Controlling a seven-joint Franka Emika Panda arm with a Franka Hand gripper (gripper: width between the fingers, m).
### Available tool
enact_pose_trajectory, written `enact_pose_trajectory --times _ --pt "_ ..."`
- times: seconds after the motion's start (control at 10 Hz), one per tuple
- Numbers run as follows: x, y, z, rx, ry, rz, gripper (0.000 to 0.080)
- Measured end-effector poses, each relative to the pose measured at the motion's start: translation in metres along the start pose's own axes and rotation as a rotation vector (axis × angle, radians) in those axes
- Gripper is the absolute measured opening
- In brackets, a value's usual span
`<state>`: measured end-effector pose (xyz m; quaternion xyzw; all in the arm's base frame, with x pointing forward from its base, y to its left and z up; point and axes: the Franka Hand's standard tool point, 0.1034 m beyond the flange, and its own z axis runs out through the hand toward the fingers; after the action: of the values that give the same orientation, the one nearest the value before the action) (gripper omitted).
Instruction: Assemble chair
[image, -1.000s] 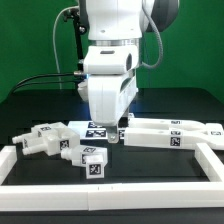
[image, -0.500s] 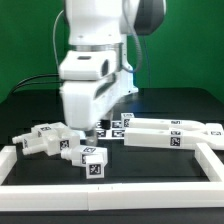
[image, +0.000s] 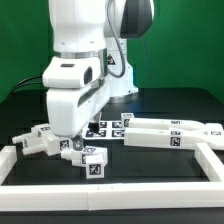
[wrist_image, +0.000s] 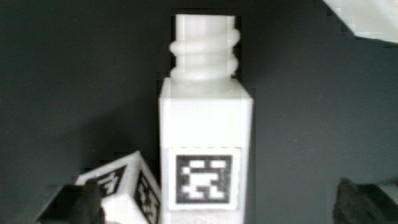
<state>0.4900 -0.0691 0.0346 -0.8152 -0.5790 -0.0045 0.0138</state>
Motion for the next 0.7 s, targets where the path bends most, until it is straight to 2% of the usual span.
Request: enact_pose_trajectory --times 0.1,0.2,0.3,0.4,0.6,0.7 --pt "-0.007 -0.001 0.010 0.021 -0.001 0.004 0.0649" --pt "-0.014 0.001 0.016 0.028 0.001 0.010 0.0649" --pt "-0.012 0.000 0.020 0.033 0.001 0.032 0.0649" --pt "-0.010 -0.001 0.020 0.026 0.004 0.029 0.0649" --pt "-0.011 -0.001 0.020 0.027 0.004 0.030 0.0378" --pt "-0.011 -0.001 0.020 0.026 0.004 0.030 0.0282"
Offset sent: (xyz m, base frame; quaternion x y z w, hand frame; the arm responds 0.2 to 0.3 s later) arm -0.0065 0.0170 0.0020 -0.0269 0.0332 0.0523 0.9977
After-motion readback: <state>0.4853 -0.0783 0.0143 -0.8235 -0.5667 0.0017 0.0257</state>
